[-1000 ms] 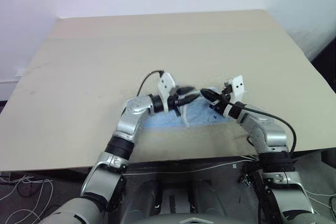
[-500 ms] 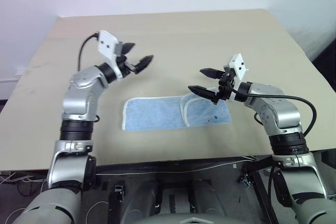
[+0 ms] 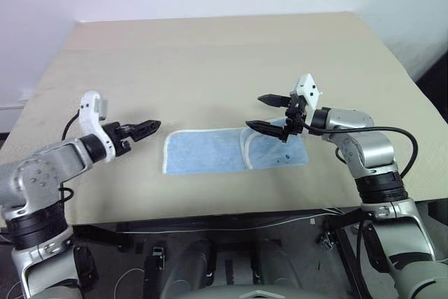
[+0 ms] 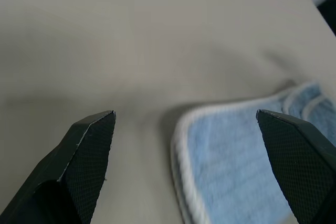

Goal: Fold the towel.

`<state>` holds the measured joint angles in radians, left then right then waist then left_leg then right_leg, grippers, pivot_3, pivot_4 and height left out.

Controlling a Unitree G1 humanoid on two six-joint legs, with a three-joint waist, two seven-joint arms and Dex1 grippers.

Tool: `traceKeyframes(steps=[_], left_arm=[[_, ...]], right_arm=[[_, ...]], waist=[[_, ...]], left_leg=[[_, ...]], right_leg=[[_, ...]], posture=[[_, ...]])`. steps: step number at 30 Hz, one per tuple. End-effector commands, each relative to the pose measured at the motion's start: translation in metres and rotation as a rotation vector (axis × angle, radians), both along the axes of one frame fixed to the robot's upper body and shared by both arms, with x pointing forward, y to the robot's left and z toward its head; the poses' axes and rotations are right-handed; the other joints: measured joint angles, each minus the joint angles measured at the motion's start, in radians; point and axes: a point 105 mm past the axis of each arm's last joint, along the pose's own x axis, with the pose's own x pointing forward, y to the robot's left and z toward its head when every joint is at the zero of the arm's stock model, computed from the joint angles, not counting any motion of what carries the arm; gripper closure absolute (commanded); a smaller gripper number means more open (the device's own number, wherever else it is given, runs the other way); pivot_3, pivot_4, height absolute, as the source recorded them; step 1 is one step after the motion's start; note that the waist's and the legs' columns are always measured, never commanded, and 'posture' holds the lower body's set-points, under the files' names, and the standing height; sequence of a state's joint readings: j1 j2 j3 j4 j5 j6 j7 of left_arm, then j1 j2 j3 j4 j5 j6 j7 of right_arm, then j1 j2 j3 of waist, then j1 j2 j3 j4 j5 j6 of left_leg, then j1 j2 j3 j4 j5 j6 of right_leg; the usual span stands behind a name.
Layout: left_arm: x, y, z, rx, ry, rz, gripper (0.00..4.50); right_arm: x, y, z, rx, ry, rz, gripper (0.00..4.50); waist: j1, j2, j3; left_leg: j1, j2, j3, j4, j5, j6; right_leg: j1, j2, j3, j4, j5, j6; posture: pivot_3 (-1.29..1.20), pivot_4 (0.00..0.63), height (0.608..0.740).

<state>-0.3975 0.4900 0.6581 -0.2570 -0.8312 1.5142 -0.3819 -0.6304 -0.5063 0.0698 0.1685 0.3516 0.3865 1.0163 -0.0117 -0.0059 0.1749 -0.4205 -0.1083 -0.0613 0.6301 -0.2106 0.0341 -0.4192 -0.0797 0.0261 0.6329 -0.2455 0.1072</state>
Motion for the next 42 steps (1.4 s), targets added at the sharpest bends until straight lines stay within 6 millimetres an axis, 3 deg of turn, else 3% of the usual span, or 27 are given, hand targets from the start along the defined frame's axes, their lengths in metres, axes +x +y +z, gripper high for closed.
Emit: traceKeyframes(steps=[1, 6, 12, 18, 21, 33, 42], left_arm=[[-0.02, -0.008, 0.001, -0.073, -0.005, -0.012, 0.0], [-0.04, -0.025, -0.03, -0.132, 0.094, 0.01, 0.0], [-0.04, -0.024, -0.045, -0.238, 0.181, 0.144, 0.0], [-0.055, -0.03, -0.054, -0.307, 0.344, 0.189, 0.0], [-0.055, -0.042, -0.063, -0.328, 0.393, 0.192, 0.0], [-0.035, -0.062, -0.066, -0.411, 0.421, 0.152, 0.0], [-0.031, -0.082, -0.057, -0.462, 0.394, 0.082, 0.0]], right_arm=[[0.001, 0.006, 0.01, 0.006, -0.053, 0.02, 0.02], [0.001, 0.014, 0.004, 0.007, -0.043, 0.038, 0.02], [0.0, 0.018, 0.0, 0.007, -0.039, 0.042, 0.02], [0.002, 0.015, -0.004, 0.0, -0.035, 0.026, 0.02], [0.003, 0.018, -0.006, -0.011, -0.046, 0.024, 0.02], [0.006, 0.011, -0.009, -0.044, -0.071, -0.019, 0.02], [0.003, 0.009, -0.011, -0.042, -0.065, -0.03, 0.02]], waist=[[0.0, 0.0, 0.0], [-0.002, 0.0, 0.0], [0.002, 0.0, 0.0], [0.001, 0.0, -0.001], [0.002, 0.0, -0.001], [0.055, 0.006, -0.004], [0.052, 0.006, -0.004]], left_leg=[[0.0, 0.0, 0.0, 0.0, 0.0, 0.0], [0.001, 0.0, 0.0, 0.0, 0.0, -0.001], [0.002, 0.0, 0.0, 0.001, 0.0, -0.001], [0.003, 0.001, 0.0, -0.002, 0.0, -0.001], [0.008, 0.0, 0.0, -0.002, 0.0, -0.001], [0.012, 0.0, 0.0, -0.002, 0.0, 0.0], [0.011, -0.001, 0.0, -0.002, 0.0, 0.0]], right_leg=[[0.0, 0.0, 0.0, 0.0, 0.0, 0.0], [0.001, 0.0, 0.001, 0.001, 0.0, 0.0], [0.002, 0.0, 0.001, 0.002, 0.0, 0.0], [0.002, -0.001, 0.003, 0.001, 0.0, -0.001], [0.007, -0.001, 0.003, -0.001, -0.002, -0.004], [0.014, -0.002, 0.001, -0.004, -0.003, -0.007], [0.014, -0.003, 0.001, -0.006, -0.003, -0.007]], posture=[[0.0, 0.15, 0.74], [0.0, 0.15, 0.74], [0.0, 0.15, 0.74], [0.0, 0.15, 0.74], [0.0, 0.15, 0.74], [0.0, 0.15, 0.74], [0.0, 0.15, 0.74]])
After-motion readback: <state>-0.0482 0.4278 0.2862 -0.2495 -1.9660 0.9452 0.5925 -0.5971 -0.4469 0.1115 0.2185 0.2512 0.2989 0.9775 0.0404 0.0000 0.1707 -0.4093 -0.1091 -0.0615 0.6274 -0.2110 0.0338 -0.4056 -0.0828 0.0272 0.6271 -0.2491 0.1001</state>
